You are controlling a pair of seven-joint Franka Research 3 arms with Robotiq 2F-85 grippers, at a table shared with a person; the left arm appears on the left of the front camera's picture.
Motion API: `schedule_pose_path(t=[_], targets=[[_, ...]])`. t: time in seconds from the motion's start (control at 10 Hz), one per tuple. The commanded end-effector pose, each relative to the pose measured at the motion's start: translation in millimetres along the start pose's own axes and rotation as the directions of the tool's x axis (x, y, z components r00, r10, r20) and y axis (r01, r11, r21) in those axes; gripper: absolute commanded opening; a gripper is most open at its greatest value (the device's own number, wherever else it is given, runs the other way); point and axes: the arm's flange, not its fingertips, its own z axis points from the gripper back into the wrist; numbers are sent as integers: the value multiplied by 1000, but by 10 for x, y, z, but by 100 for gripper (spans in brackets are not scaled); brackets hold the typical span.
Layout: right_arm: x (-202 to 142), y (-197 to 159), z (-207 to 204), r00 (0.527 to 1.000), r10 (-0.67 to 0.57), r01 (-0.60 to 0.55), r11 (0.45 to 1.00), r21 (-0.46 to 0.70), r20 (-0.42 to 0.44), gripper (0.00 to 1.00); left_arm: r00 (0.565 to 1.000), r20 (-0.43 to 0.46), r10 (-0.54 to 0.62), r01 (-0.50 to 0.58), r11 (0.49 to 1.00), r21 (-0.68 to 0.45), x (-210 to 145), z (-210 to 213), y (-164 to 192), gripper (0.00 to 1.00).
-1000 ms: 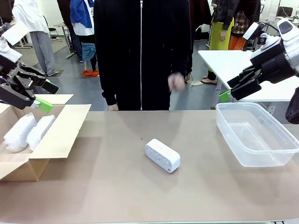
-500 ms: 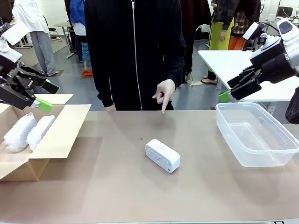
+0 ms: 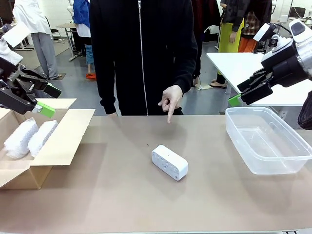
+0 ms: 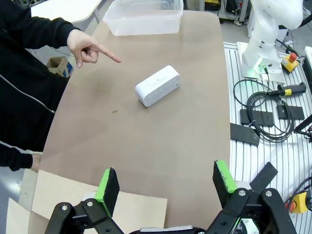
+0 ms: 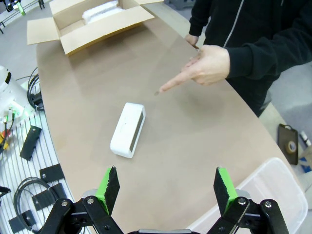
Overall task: Separate and place wrapped and unwrapped clocks.
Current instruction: Pick up the Digital clock indicated by the person.
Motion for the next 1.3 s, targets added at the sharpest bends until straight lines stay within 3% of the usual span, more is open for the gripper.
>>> schedule_pose_path(t=[0.0, 0.7, 0.9, 1.2], targets=[[-6, -8, -18, 1000, 2, -2, 1000, 17, 8, 100, 1000, 14, -18, 18, 1000, -10, 0, -4, -11, 100], [0, 0, 0, 1000, 0, 0, 1000, 0, 0, 100, 1000, 14, -18, 18, 1000, -10, 0, -4, -11, 100], [405, 388, -266, 979, -69, 62, 997, -44, -190, 100, 1000, 14, -18, 18, 1000, -10, 0, -4, -11, 100], [999, 1089, -1022, 878, -131, 104, 991, -85, -461, 100, 1000, 14, -18, 18, 1000, -10, 0, -4, -11, 100]])
